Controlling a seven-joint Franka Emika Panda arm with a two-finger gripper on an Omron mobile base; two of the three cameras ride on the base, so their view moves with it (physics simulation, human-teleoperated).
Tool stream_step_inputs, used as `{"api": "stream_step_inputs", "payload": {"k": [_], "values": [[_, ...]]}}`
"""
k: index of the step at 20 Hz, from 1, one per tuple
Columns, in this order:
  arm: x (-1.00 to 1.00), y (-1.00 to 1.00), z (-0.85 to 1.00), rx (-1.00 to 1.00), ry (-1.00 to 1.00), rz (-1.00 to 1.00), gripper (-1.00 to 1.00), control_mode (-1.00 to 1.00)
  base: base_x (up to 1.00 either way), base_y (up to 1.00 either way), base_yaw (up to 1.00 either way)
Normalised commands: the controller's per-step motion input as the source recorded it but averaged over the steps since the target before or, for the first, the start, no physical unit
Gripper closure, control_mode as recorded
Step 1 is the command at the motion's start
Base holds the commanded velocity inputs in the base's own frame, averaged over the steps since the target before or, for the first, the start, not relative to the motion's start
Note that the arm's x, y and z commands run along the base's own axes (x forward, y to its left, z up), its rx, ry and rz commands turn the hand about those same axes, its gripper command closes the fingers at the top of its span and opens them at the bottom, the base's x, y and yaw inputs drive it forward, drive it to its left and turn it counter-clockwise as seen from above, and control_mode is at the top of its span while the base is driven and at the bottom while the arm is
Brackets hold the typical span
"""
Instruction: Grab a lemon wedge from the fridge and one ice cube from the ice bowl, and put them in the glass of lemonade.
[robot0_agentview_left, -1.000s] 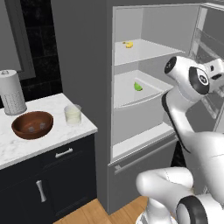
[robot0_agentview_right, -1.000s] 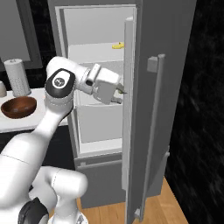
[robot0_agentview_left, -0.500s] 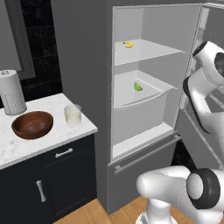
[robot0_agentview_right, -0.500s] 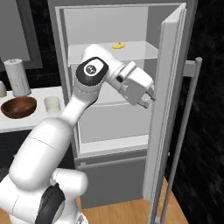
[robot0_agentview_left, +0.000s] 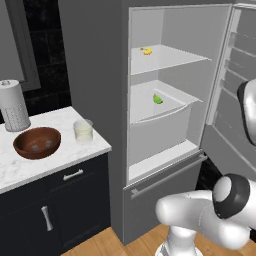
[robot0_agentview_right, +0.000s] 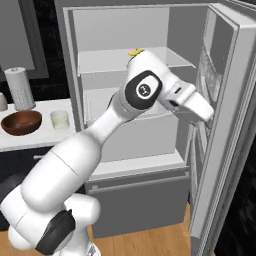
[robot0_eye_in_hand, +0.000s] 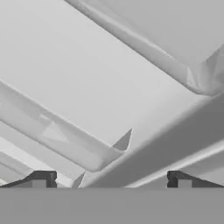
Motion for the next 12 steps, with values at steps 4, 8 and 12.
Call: {"api": "stream_step_inputs", "payload": {"k": [4,8,12], "values": [[0.66,-0.64,-0.38,0.0,-0.26,0.0,-1.0,-1.0,0.0,0.0,0.0],[-0.09,-0.15,0.81,0.0,-0.2,0.0,-1.0,-1.0,0.0,0.0,0.0],[-0.74,0.05,0.97,0.0,-0.3,0.0,-1.0,-1.0,0.0,0.0,0.0]]}}
